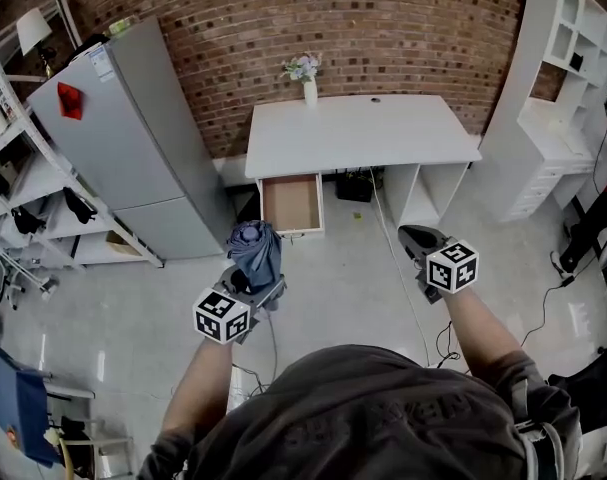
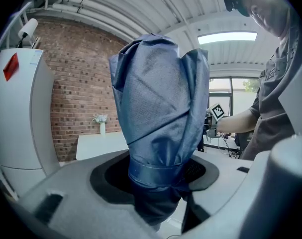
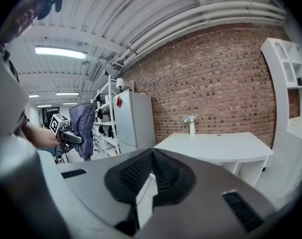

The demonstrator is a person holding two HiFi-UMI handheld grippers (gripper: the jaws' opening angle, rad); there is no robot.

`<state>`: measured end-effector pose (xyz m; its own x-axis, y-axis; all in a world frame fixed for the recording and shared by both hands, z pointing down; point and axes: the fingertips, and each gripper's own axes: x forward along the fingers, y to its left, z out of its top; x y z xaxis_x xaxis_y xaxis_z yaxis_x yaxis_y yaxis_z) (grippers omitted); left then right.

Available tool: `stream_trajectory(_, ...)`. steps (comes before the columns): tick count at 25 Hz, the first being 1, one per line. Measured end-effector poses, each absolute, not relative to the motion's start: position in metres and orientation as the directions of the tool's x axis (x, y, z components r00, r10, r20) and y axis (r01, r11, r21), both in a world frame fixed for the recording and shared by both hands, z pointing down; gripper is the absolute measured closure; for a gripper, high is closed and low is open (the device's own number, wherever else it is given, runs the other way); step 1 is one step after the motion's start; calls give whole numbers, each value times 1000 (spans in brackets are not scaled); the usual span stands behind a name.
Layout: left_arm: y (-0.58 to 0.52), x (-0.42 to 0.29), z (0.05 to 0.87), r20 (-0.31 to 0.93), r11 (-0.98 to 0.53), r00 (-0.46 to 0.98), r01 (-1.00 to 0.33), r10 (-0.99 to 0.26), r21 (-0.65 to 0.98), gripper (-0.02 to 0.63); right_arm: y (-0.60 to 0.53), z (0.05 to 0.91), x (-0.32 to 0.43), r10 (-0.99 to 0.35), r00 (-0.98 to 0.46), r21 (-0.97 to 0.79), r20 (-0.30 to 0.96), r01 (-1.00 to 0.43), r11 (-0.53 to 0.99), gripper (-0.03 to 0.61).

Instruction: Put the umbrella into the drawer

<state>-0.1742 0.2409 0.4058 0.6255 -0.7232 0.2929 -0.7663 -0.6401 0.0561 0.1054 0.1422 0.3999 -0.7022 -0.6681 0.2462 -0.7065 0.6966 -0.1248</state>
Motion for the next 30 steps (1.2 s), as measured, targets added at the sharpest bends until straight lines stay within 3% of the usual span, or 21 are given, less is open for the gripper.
stream_trajectory(21,215,-14,405,281,-627,618,-776,-734,70,358,117,391,257,-662,-711,-99,238,-696,712,588)
stream_trajectory(30,184,-1,413,285,-638,630,-766,-723,75,358,93,400,265,-664,-708,-105,241,-699,708,587)
